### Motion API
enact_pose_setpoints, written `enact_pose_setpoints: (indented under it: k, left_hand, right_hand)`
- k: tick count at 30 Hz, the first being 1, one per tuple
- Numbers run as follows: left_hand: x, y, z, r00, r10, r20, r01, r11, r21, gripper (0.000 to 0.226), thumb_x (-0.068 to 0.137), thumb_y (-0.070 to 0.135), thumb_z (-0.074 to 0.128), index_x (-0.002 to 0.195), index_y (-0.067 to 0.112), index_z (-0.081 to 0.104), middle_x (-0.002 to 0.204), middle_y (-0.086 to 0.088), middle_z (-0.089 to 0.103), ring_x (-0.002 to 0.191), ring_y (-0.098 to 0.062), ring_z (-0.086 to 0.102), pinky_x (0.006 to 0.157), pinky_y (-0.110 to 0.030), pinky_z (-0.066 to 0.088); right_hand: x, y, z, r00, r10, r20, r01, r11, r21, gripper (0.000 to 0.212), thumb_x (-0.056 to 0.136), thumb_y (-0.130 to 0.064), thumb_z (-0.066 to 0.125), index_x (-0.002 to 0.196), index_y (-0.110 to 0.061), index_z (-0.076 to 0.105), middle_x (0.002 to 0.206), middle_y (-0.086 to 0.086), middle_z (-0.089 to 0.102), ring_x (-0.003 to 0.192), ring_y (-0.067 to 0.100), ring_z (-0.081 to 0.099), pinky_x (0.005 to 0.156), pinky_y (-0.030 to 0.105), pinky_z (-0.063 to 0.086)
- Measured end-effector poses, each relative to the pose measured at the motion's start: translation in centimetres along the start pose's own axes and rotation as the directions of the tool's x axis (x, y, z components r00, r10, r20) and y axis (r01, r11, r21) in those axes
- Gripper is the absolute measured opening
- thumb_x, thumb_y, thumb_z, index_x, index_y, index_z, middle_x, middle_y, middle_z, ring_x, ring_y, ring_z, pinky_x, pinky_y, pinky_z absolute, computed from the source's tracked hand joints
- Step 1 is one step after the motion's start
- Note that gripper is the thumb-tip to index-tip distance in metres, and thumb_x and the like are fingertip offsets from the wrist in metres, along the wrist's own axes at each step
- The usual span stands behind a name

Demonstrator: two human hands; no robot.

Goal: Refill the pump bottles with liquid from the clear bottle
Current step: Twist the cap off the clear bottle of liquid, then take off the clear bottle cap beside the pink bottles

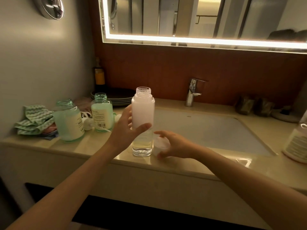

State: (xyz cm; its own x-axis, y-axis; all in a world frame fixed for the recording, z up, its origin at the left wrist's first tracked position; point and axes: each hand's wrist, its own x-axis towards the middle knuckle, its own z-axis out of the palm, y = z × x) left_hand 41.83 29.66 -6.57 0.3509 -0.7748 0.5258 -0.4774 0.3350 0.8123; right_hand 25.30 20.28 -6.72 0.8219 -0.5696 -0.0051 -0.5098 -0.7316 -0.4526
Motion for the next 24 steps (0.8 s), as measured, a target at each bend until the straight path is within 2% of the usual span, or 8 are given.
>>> enact_pose_setpoints:
  k: [3, 6, 8, 11, 16, 19, 21, 24]
  left_hand:
    - [-0.5, -0.1, 0.0, 0.987, 0.086, -0.134, -0.072, 0.991, 0.110, 0.095, 0.063, 0.061, 0.065, 0.142, 0.025, 0.025, 0.134, 0.008, 0.044, 0.119, -0.010, 0.049, 0.094, -0.032, 0.046]
    - [-1.8, 1.1, 0.3, 0.894, 0.263, -0.364, -0.200, 0.959, 0.201, 0.075, 0.076, 0.055, 0.058, 0.135, 0.014, 0.036, 0.132, 0.005, 0.045, 0.119, -0.008, 0.047, 0.096, -0.030, 0.045]
    - [-2.8, 2.3, 1.3, 0.832, 0.393, -0.392, -0.328, 0.918, 0.224, 0.059, 0.083, 0.043, 0.057, 0.127, 0.005, 0.043, 0.127, 0.001, 0.048, 0.117, -0.008, 0.049, 0.094, -0.026, 0.047]
    - [-3.6, 3.7, 3.8, 0.797, 0.517, -0.313, -0.465, 0.855, 0.228, 0.044, 0.087, 0.029, 0.056, 0.122, 0.005, 0.045, 0.124, -0.003, 0.050, 0.114, -0.010, 0.052, 0.091, -0.020, 0.048]
    - [-3.0, 5.6, 9.6, 0.868, 0.475, -0.146, -0.467, 0.880, 0.085, 0.041, 0.086, 0.035, 0.056, 0.121, 0.017, 0.044, 0.119, -0.001, 0.055, 0.109, -0.004, 0.055, 0.085, -0.013, 0.047]
    - [-2.1, 6.7, 13.9, 0.909, 0.411, -0.062, -0.413, 0.910, -0.021, 0.041, 0.085, 0.039, 0.057, 0.119, 0.020, 0.046, 0.117, 0.000, 0.057, 0.106, -0.004, 0.057, 0.081, -0.013, 0.049]
    - [-1.4, 7.6, 17.0, 0.931, 0.365, -0.022, -0.366, 0.928, -0.075, 0.040, 0.084, 0.039, 0.059, 0.119, 0.022, 0.046, 0.115, 0.002, 0.058, 0.104, -0.004, 0.058, 0.079, -0.011, 0.049]
    - [-0.1, 9.2, 21.7, 0.943, 0.329, 0.056, -0.318, 0.936, -0.149, 0.036, 0.086, 0.038, 0.057, 0.117, 0.023, 0.046, 0.110, 0.003, 0.058, 0.100, -0.003, 0.059, 0.076, -0.009, 0.048]
  right_hand:
    - [-0.4, 0.0, -0.8, 1.000, 0.020, 0.019, -0.020, 1.000, 0.005, 0.082, 0.079, -0.031, 0.071, 0.145, -0.023, 0.023, 0.146, 0.003, 0.034, 0.130, 0.017, 0.035, 0.106, 0.029, 0.030]
    - [-1.1, 0.3, -2.5, 0.999, 0.035, -0.006, -0.035, 0.999, 0.022, 0.078, 0.080, -0.033, 0.068, 0.144, -0.024, 0.025, 0.146, 0.004, 0.035, 0.129, 0.018, 0.038, 0.104, 0.030, 0.033]
    - [-1.9, 0.6, -4.0, 0.998, 0.045, -0.047, -0.043, 0.998, 0.043, 0.072, 0.082, -0.033, 0.066, 0.143, -0.025, 0.028, 0.143, 0.004, 0.038, 0.126, 0.018, 0.042, 0.099, 0.027, 0.037]
    - [-3.5, 1.3, -6.2, 0.990, 0.075, -0.122, -0.066, 0.995, 0.079, 0.061, 0.086, -0.032, 0.062, 0.140, -0.027, 0.032, 0.138, 0.001, 0.043, 0.119, 0.015, 0.047, 0.089, 0.022, 0.039]
    - [-7.3, 3.2, -9.7, 0.945, 0.126, -0.303, -0.089, 0.987, 0.133, 0.049, 0.088, -0.030, 0.059, 0.134, -0.027, 0.041, 0.123, -0.001, 0.053, 0.102, 0.011, 0.053, 0.079, 0.019, 0.043]
    - [-10.5, 5.2, -12.0, 0.875, 0.151, -0.461, -0.104, 0.987, 0.126, 0.043, 0.088, -0.029, 0.059, 0.128, -0.022, 0.048, 0.106, -0.005, 0.059, 0.088, 0.004, 0.056, 0.071, 0.014, 0.045]
    - [-12.8, 7.0, -13.7, 0.802, 0.180, -0.570, -0.121, 0.983, 0.140, 0.037, 0.087, -0.028, 0.061, 0.123, -0.019, 0.054, 0.096, -0.004, 0.062, 0.081, 0.005, 0.057, 0.071, 0.019, 0.048]
    - [-16.1, 10.6, -16.7, 0.670, 0.261, -0.695, -0.150, 0.965, 0.218, 0.027, 0.085, -0.026, 0.064, 0.110, -0.017, 0.062, 0.089, 0.004, 0.066, 0.079, 0.018, 0.063, 0.078, 0.039, 0.054]
